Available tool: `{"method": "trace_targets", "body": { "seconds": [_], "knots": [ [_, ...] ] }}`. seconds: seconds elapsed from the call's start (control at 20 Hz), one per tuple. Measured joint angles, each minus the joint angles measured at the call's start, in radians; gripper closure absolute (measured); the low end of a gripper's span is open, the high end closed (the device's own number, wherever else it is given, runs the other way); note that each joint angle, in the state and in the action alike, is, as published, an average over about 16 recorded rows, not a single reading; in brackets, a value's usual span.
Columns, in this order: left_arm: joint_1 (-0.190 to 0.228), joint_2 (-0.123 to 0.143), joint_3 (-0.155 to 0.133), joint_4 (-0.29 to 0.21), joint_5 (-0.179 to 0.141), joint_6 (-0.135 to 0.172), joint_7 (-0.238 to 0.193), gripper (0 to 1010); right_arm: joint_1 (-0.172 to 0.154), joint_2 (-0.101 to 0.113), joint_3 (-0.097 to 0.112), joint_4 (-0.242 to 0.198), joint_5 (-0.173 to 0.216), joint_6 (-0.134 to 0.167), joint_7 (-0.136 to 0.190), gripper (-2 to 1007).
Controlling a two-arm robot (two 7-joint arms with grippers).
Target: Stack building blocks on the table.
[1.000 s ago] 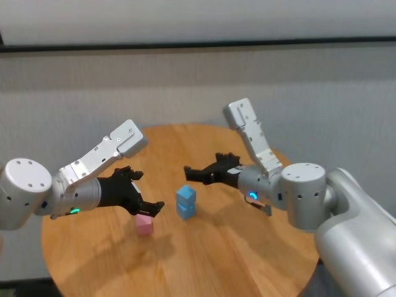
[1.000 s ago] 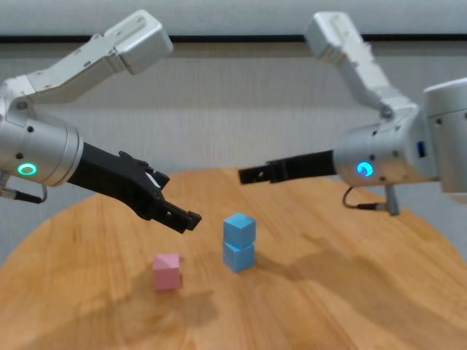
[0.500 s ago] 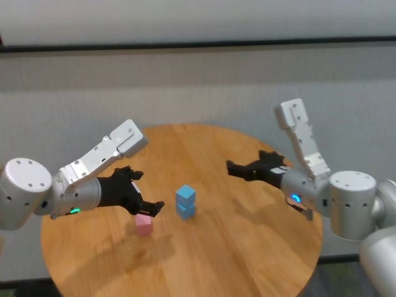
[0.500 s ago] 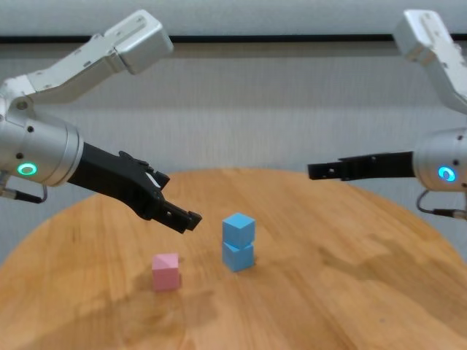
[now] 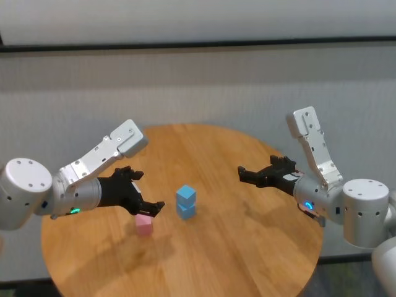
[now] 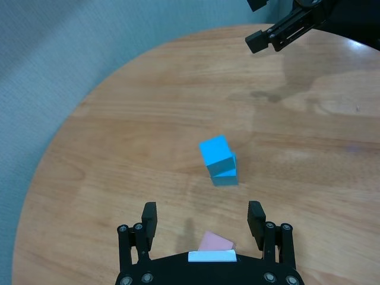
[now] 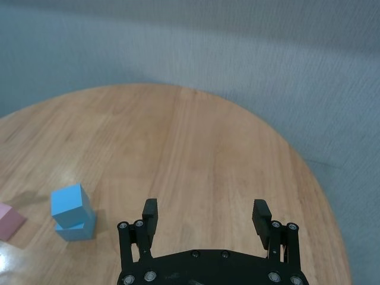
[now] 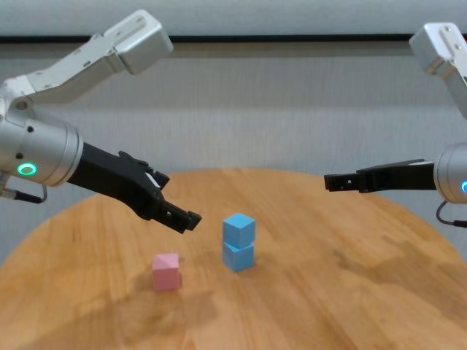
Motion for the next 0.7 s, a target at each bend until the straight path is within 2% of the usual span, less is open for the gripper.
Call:
{"method": "trace_targets", "body": {
  "seconds": [0.25, 0.7],
  "knots": [
    [0.006, 0.006, -0.003, -0.006, -0.01, -0.007, -0.004, 8, -0.001, 0.007, -0.006, 0.002, -0.005, -0.007, 0.003, 1],
    [0.022, 0.027, -0.001, -0.015, -0.034, -0.026, -0.014, 8, 0.001, 0.004, -0.006, 0.003, -0.005, -0.003, 0.003, 1]
  ]
}}
